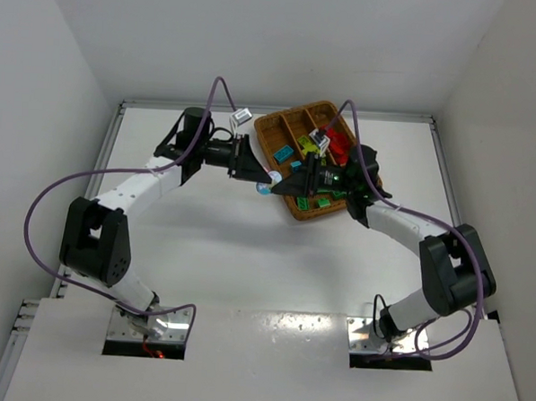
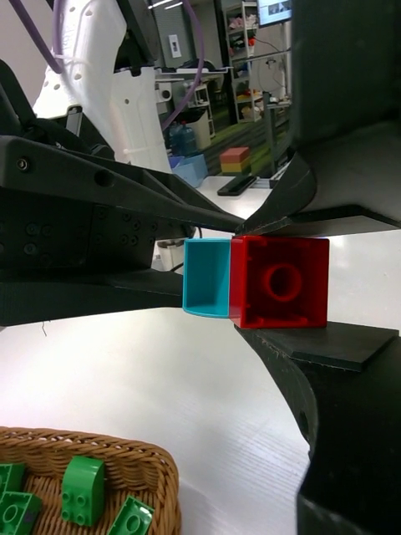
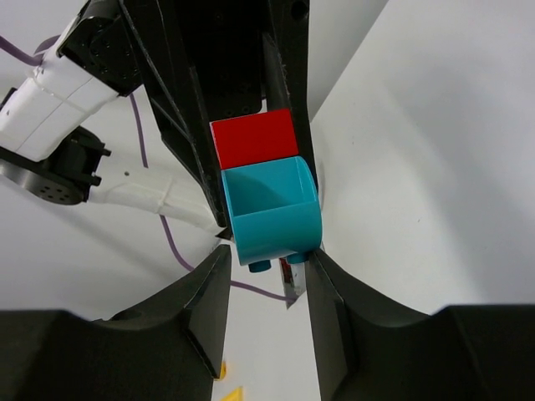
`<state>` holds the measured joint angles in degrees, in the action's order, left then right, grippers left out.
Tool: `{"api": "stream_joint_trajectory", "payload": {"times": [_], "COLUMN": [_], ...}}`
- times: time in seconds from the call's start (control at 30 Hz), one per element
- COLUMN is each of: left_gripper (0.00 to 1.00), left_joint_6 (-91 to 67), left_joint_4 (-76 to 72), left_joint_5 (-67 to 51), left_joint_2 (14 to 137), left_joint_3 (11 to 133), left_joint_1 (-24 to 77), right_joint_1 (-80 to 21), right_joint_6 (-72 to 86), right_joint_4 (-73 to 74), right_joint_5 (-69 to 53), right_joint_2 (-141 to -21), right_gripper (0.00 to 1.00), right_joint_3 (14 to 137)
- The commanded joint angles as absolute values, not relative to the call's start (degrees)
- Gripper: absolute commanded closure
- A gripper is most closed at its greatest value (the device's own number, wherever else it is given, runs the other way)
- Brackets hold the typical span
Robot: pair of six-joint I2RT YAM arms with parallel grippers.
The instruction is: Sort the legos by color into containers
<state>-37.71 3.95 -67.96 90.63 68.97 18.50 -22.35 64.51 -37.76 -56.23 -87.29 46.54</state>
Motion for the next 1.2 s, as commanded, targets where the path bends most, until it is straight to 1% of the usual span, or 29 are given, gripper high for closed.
{"api": "stream_joint_trajectory", "payload": {"times": [0.0,0.07,0.27,0.33,0.43,0.47,1.17], "left_gripper": [1.0,1.0,1.0,1.0,1.0,1.0,1.0], "left_joint_6": [-35.77,-35.24,-35.24,-35.24,-35.24,-35.24,-35.77], "left_joint_4": [4.83,4.83,4.83,4.31,4.31,4.31,4.31], "left_joint_5": [-68.2,-68.2,-68.73,-69.34,-69.35,-69.35,-69.87], "left_joint_2": [89.21,89.21,88.6,88.59,88.59,88.59,87.02], "left_joint_3": [68.55,68.55,68.55,68.55,69.08,69.08,69.61], "left_joint_1": [18.19,18.19,18.19,18.19,18.19,18.19,15.29], "right_joint_1": [-23.2,-23.2,-23.2,-23.2,-22.68,-22.68,-22.68], "right_joint_6": [66.44,68.2,67.59,67.06,65.75,65.74,63.46], "right_joint_4": [-47.81,-50.53,-49.22,-49.22,-47.2,-47.2,-43.07], "right_joint_5": [-55.72,-55.72,-55.72,-55.72,-55.2,-55.2,-55.2], "right_joint_2": [-87.89,-89.12,-90.26,-90.26,-90.26,-90.26,-89.21], "right_gripper": [0.6,0.6,0.58,0.56,0.46,0.45,0.45], "right_joint_3": [51.06,51.67,52.82,52.29,51.77,51.25,48.6]}}
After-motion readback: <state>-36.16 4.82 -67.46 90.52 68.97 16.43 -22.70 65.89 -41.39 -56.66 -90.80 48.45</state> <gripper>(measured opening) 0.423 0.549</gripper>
